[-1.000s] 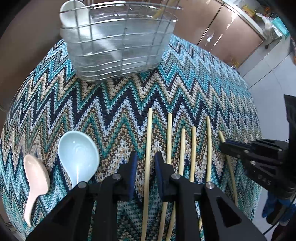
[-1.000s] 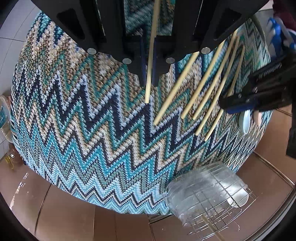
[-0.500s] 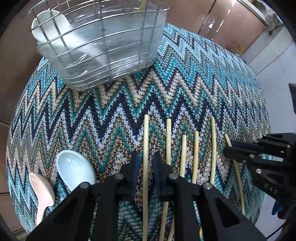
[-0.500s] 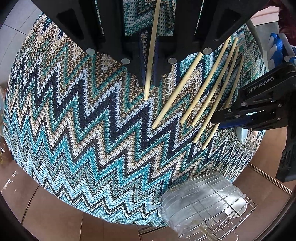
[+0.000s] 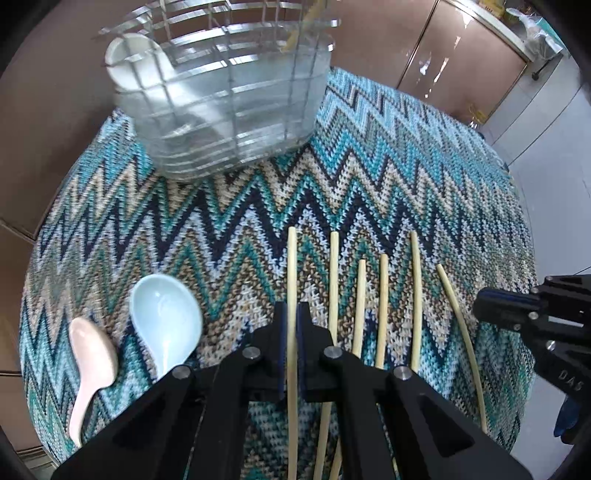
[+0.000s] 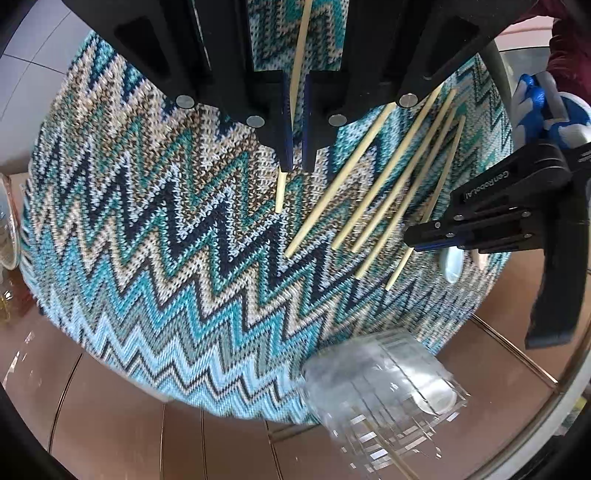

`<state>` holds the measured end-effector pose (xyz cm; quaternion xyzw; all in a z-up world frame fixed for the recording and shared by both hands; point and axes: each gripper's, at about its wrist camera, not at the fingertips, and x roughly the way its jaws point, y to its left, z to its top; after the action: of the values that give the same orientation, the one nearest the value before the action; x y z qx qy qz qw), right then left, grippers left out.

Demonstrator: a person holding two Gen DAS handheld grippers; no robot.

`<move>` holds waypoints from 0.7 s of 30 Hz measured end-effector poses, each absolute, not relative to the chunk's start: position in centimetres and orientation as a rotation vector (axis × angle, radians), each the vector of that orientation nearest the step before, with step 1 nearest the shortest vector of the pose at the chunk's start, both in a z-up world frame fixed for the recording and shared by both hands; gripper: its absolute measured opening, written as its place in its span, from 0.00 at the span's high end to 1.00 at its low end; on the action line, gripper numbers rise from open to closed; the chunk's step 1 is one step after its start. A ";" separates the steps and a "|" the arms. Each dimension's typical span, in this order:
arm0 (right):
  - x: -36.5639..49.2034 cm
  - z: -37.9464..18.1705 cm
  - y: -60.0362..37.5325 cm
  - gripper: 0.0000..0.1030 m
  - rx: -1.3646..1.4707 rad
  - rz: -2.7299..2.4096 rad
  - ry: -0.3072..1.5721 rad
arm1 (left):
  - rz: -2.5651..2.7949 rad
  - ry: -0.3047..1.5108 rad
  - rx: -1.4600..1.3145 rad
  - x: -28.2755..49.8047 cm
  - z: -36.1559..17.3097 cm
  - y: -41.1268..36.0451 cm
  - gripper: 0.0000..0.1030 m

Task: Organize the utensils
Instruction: 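Grasp a chopstick with the left tool while the right tool grasps another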

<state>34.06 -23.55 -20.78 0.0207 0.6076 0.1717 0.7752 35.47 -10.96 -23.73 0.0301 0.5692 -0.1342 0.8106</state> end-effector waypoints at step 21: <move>35.6 -23.5 -21.9 0.94 -0.012 0.315 1.370 | -0.344 1.164 -0.006 33.8 -21.0 -8.5 0.96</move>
<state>35.62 -21.94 -23.50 -0.0053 0.6298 0.1447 0.7631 33.85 -8.46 -20.98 -0.0028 0.5471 -0.1616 0.8213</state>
